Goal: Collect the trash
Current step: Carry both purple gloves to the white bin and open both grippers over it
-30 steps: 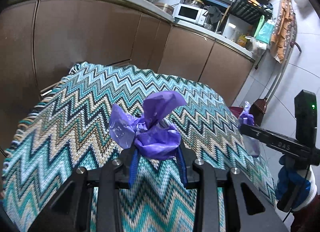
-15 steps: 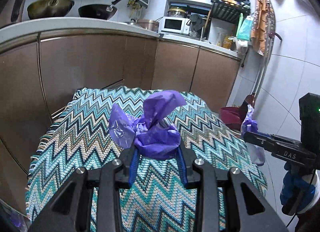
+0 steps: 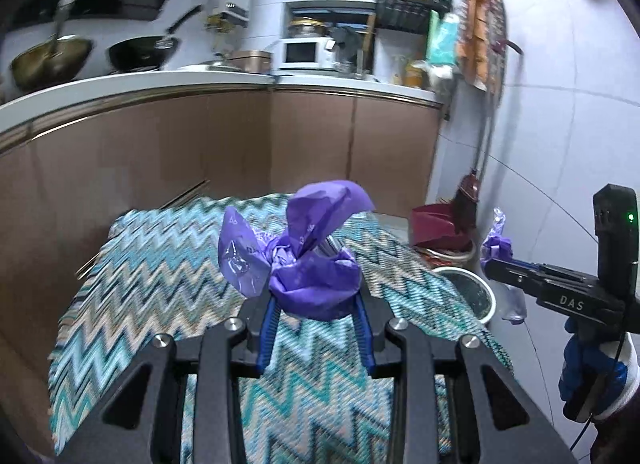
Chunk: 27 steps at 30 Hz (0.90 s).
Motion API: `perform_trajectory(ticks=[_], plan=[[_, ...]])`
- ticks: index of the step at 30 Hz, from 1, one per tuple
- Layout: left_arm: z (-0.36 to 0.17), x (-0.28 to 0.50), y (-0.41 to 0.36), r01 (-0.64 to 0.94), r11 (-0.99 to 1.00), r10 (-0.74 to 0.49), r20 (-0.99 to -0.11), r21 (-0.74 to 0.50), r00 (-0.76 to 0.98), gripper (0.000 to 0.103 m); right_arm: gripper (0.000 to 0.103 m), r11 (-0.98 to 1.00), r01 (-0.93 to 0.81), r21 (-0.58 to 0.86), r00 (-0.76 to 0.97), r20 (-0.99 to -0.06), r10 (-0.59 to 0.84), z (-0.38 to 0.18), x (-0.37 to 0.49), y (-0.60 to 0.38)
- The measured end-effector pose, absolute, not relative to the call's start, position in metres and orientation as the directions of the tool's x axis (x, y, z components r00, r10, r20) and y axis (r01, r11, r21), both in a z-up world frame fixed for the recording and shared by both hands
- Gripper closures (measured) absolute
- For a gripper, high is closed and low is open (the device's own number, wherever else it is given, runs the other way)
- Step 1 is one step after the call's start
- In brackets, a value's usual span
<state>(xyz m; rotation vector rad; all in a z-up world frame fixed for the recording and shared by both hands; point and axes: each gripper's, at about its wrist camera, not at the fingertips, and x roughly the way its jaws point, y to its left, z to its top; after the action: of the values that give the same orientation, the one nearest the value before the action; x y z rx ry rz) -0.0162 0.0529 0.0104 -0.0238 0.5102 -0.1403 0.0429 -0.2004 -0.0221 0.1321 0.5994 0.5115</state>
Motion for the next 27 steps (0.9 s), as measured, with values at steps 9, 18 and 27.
perform_trajectory(ticks=[9,18,27], plan=[[0.007,0.086,-0.056,0.379,0.924,-0.344,-0.522,-0.044,0.780,0.072,0.079,0.943,-0.187,0.276,0.790,-0.529,0.311,-0.049,0.092,-0.298],[-0.035,0.190,-0.189,0.572,0.817,-0.494,-0.597,-0.070,0.632,0.072,0.079,0.961,0.018,0.278,0.805,-0.574,0.151,-0.088,0.146,-0.392],[-0.096,0.276,-0.279,0.594,0.765,-0.571,-0.689,-0.250,0.447,0.069,0.076,0.965,0.082,0.248,0.741,-0.663,0.108,-0.138,0.210,-0.437]])
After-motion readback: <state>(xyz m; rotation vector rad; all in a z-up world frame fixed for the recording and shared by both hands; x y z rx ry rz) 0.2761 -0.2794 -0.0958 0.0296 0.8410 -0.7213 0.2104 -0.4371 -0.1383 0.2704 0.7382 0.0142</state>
